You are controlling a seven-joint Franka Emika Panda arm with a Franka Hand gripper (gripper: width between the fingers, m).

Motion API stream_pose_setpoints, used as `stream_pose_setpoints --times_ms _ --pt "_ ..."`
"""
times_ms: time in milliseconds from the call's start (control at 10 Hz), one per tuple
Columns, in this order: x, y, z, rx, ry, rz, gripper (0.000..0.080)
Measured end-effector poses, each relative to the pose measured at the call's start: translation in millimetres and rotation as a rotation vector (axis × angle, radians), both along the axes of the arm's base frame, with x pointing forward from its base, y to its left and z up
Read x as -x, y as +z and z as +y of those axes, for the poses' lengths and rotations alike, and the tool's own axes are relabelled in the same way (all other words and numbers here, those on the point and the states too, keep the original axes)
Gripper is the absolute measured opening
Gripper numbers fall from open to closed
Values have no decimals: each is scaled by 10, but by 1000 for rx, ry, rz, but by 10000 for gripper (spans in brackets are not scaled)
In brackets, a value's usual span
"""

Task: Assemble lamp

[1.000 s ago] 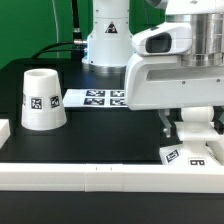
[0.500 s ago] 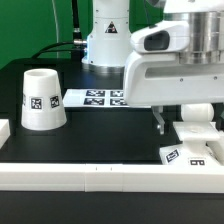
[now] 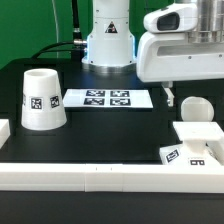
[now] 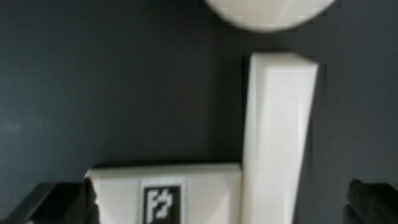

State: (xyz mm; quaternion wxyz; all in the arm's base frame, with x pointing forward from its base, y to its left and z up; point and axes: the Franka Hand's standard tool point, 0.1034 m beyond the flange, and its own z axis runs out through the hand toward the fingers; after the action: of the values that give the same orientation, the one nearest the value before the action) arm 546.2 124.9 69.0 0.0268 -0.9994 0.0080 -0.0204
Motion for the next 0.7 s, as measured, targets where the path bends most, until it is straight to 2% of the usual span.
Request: stream_pose_setpoints --times_ms 500,700 --pt "19 -25 25 1 11 -2 699" --pt "160 -97 128 -8 8 8 699"
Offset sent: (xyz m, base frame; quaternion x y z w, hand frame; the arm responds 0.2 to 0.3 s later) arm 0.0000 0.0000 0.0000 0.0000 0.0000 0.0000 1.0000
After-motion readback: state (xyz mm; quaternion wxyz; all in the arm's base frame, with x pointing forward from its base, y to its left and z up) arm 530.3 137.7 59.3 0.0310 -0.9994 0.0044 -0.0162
